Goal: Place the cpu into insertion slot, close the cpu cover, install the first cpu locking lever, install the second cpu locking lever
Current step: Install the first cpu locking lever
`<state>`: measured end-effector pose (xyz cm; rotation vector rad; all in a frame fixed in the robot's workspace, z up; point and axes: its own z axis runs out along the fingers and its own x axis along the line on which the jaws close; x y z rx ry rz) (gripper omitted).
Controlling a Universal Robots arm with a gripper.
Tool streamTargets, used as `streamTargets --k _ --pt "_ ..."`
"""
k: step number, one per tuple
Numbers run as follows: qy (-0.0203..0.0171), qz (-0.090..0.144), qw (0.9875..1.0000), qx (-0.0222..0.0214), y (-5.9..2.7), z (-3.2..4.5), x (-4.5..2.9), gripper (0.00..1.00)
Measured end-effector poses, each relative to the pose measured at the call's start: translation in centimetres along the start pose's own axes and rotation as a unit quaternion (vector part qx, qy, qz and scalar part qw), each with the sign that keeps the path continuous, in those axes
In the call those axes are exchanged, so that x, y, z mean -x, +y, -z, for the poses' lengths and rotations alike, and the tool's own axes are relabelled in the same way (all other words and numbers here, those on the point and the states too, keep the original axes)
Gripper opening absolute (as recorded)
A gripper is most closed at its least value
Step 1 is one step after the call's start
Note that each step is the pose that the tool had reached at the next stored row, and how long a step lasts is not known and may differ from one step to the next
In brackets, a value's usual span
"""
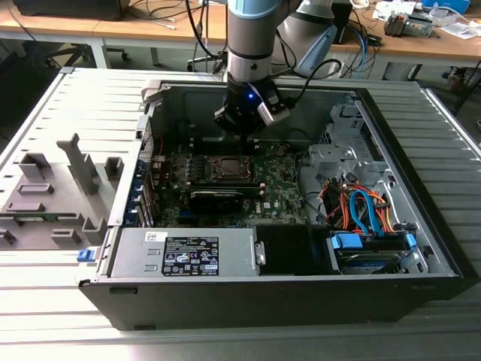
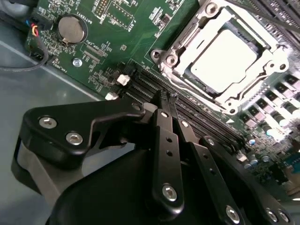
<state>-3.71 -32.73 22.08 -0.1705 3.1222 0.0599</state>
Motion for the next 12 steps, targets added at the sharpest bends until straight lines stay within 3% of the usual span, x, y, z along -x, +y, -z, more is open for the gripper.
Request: streamTargets --k 6,12 --pt "0.0004 0.000 1.0000 -0.0027 -1.19 0.06 -0.14 0.11" --pt "0.0006 0.000 1.0000 -0.0044 -3.22 0.13 -0.36 0.11"
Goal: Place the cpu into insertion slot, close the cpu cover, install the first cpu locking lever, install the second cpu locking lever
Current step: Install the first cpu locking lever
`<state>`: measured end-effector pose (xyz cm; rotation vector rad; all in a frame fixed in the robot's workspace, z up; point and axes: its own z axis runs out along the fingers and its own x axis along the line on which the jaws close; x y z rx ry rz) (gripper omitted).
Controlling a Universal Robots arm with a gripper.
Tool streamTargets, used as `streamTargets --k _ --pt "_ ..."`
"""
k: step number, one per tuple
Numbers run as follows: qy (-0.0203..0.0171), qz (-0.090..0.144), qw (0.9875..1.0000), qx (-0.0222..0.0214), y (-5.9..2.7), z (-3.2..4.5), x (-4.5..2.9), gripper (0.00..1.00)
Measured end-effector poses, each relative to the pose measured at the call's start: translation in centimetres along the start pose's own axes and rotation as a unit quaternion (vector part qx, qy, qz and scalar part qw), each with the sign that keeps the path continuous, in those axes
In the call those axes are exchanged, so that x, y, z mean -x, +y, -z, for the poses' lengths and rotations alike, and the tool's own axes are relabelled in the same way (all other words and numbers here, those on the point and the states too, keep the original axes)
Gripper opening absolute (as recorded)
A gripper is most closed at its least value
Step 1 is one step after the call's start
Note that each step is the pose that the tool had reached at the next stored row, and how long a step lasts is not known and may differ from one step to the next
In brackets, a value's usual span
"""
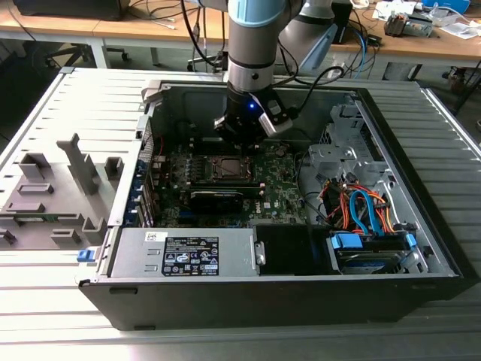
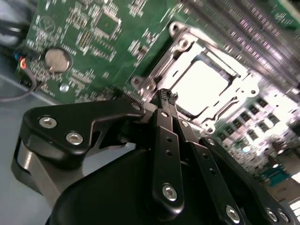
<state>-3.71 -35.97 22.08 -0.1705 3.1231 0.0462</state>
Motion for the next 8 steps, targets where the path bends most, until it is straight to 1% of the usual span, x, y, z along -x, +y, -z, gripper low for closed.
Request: streamTargets --k 3,8 --pt "0.0000 0.000 1.0000 -0.0001 -0.66 0.02 -0.07 0.11" --pt "0.0001 0.000 1.0000 -0.0002 -0.72 0.02 -0.08 0.11"
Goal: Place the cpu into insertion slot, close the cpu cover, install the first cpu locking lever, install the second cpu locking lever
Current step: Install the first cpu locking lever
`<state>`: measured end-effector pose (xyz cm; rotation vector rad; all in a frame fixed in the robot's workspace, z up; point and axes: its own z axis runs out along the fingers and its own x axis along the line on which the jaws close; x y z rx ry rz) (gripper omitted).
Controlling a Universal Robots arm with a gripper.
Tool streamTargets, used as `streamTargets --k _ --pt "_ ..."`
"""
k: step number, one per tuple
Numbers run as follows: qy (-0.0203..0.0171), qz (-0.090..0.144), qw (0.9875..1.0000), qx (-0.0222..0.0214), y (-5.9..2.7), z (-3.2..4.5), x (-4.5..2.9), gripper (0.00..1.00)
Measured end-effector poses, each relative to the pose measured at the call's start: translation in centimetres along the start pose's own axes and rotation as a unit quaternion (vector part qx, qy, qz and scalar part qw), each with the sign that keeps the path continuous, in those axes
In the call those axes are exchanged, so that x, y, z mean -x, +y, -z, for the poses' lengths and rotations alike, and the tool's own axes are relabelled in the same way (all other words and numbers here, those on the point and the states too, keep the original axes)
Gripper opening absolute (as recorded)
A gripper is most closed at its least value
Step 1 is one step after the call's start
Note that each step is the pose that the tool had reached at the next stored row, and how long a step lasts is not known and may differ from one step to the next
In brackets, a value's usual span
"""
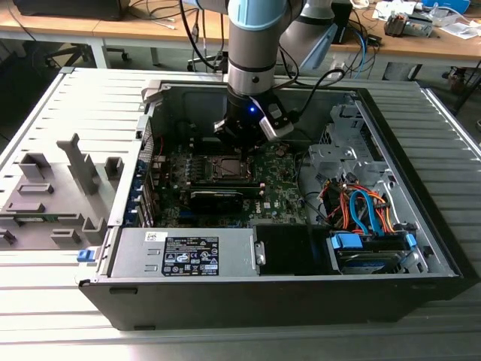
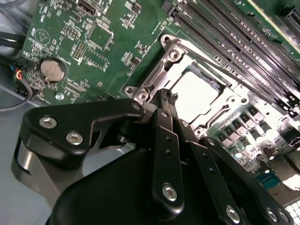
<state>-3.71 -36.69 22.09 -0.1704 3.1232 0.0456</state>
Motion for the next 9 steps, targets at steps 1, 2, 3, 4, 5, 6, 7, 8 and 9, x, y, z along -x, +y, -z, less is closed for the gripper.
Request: streamTargets --k 1,2,3,4,5,6,7,8,9 --pt "0.0000 0.000 1.0000 0.0000 0.00 0.00 0.00 0.11" --pt "0.0000 0.000 1.0000 0.0000 0.00 0.00 0.00 0.11" --pt "0.0000 0.000 1.0000 0.0000 -0.01 0.00 0.00 0.11" --pt "-0.0001 -0.002 1.0000 0.0000 -0.02 0.00 0.00 0.11" --pt "-0.0002 -0.006 1.0000 -0.0001 -0.02 0.00 0.00 0.11" --pt "-0.0003 -0.012 0.9999 -0.0002 -0.02 0.00 0.01 0.11" --pt "-0.0005 -0.018 0.9998 -0.0004 -0.02 0.00 0.01 0.11" --pt "-0.0007 -0.026 0.9997 -0.0007 -0.02 0.00 0.00 0.11" --pt "-0.0009 -0.035 0.9994 -0.0014 -0.02 0.00 0.00 0.11"
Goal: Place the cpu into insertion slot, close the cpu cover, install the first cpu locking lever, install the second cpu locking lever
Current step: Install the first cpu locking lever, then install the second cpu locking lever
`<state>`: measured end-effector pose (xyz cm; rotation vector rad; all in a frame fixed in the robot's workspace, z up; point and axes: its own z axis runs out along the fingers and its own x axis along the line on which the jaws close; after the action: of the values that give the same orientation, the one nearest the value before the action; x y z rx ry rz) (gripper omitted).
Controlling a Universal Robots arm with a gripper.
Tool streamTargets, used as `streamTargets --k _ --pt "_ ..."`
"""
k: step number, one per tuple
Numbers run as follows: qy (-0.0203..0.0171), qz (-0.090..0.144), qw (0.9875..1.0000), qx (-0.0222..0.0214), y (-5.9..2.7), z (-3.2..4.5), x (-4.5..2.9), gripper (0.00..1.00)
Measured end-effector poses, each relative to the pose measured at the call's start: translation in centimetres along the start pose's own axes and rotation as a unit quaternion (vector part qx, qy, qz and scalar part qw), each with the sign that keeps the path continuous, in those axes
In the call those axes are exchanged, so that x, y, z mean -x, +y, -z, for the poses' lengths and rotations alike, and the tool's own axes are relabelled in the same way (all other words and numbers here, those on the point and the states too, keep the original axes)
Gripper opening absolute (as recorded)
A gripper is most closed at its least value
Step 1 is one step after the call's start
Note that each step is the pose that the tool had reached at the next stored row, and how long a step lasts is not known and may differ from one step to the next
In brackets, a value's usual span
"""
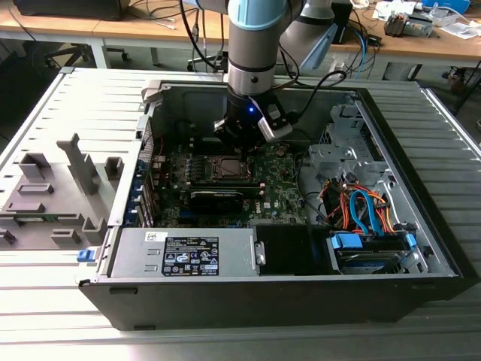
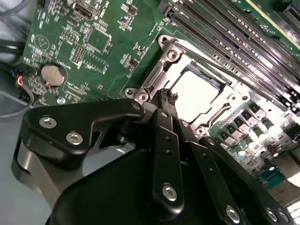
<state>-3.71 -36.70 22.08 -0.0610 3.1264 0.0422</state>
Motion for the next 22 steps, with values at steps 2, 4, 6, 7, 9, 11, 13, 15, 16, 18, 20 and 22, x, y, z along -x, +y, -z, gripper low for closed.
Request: streamTargets --k 2,4,6,7,9,11,13,15,16,18,20,22 --pt "-0.0003 -0.014 0.9999 -0.0023 0.00 0.00 0.00 0.11" --pt "-0.0007 -0.030 0.9995 -0.0053 0.00 0.00 0.00 0.11" --pt "-0.0008 -0.036 0.9993 -0.0081 0.00 0.00 0.01 0.11" --pt "-0.0007 -0.038 0.9992 -0.0087 0.00 0.05 0.01 0.11" --pt "-0.0008 -0.038 0.9992 -0.0085 0.05 1.85 0.03 0.11" --pt "-0.0008 -0.039 0.9992 -0.0091 0.07 2.52 0.05 0.11" --pt "-0.0008 -0.039 0.9992 -0.0090 0.07 2.63 0.05 0.11" --pt "-0.0008 -0.039 0.9992 -0.0091 0.07 2.66 0.05 0.11" --pt "-0.0008 -0.039 0.9992 -0.0091 0.07 2.68 0.05 0.11" --pt "-0.0008 -0.039 0.9992 -0.0091 0.07 2.68 0.05 0.11" --pt "-0.0008 -0.039 0.9992 -0.0092 0.06 2.69 0.04 0.11" --pt "-0.0008 -0.039 0.9992 -0.0092 0.02 2.69 0.04 0.11"
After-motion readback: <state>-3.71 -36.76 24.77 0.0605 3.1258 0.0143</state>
